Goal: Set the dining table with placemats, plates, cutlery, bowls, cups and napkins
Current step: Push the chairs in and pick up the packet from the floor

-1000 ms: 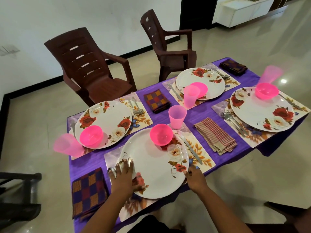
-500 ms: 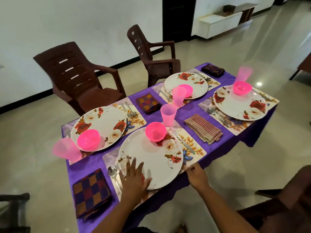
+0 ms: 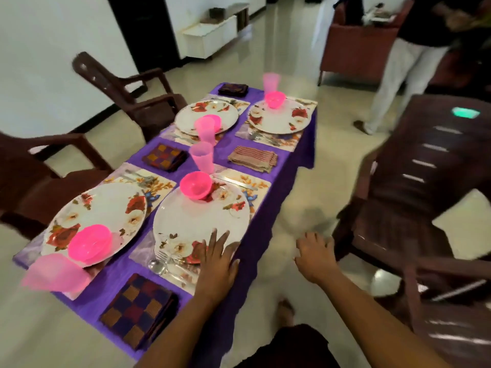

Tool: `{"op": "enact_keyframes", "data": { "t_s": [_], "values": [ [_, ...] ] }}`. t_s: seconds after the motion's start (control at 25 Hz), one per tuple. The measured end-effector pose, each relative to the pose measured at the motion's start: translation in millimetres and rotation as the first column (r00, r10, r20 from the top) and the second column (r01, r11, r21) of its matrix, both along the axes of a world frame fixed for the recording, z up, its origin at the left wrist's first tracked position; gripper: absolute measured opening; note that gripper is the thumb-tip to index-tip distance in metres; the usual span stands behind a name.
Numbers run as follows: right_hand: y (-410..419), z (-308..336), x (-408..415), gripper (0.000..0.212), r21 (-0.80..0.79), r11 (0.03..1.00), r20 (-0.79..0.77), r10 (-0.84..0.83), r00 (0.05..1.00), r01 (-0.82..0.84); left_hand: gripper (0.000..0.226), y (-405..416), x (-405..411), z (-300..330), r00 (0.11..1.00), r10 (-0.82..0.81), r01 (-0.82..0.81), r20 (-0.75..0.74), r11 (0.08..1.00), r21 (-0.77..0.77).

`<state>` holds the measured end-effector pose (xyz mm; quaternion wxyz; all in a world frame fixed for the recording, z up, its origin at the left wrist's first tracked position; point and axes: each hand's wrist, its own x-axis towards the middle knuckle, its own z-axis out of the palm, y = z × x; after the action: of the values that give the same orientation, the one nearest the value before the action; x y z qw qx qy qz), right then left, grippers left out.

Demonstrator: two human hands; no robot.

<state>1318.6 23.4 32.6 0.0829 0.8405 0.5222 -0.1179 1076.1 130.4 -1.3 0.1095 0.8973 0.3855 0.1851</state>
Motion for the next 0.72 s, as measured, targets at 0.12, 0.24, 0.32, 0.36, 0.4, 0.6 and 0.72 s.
{"op": "enact_keyframes", "data": {
  "t_s": [0.12, 0.24, 0.32, 0.36, 0.4, 0.6, 0.72],
  "values": [
    [-67, 16, -25, 0.055, -0.087, 0.989, 0.13, -0.109, 0.985, 0.121, 0.042, -29, 9, -2, 0.977, -0.208, 0.21, -0.054, 0.978, 0.023],
    [-130, 40, -34, 0.063, -0.037, 0.947, 0.186, -0.306, 0.934, 0.318, 0.052, -69, 41, 3, 0.914, -0.39, 0.391, -0.113, 0.92, -0.016],
    [-168, 54, -39, 0.074, 0.009, 0.882, 0.13, -0.469, 0.874, 0.472, 0.06, -103, 68, 16, 0.855, -0.493, 0.486, -0.162, 0.87, -0.085],
    [-192, 57, -41, 0.083, 0.034, 0.829, 0.089, -0.559, 0.824, 0.558, 0.063, -124, 84, 24, 0.814, -0.55, 0.539, -0.189, 0.835, -0.112],
    [-215, 59, -44, 0.092, 0.043, 0.773, 0.049, -0.634, 0.772, 0.633, 0.069, -145, 99, 32, 0.773, -0.596, 0.583, -0.215, 0.802, -0.13],
    [-300, 45, -68, 0.089, 0.012, 0.576, -0.186, -0.802, 0.568, 0.817, 0.113, -217, 175, 56, 0.65, -0.696, 0.731, -0.304, 0.682, 0.003],
    [-311, 42, -67, 0.057, 0.002, 0.623, -0.295, -0.747, 0.596, 0.782, 0.098, -225, 226, 72, 0.604, -0.651, 0.783, -0.46, 0.593, 0.188]
  ]
}}
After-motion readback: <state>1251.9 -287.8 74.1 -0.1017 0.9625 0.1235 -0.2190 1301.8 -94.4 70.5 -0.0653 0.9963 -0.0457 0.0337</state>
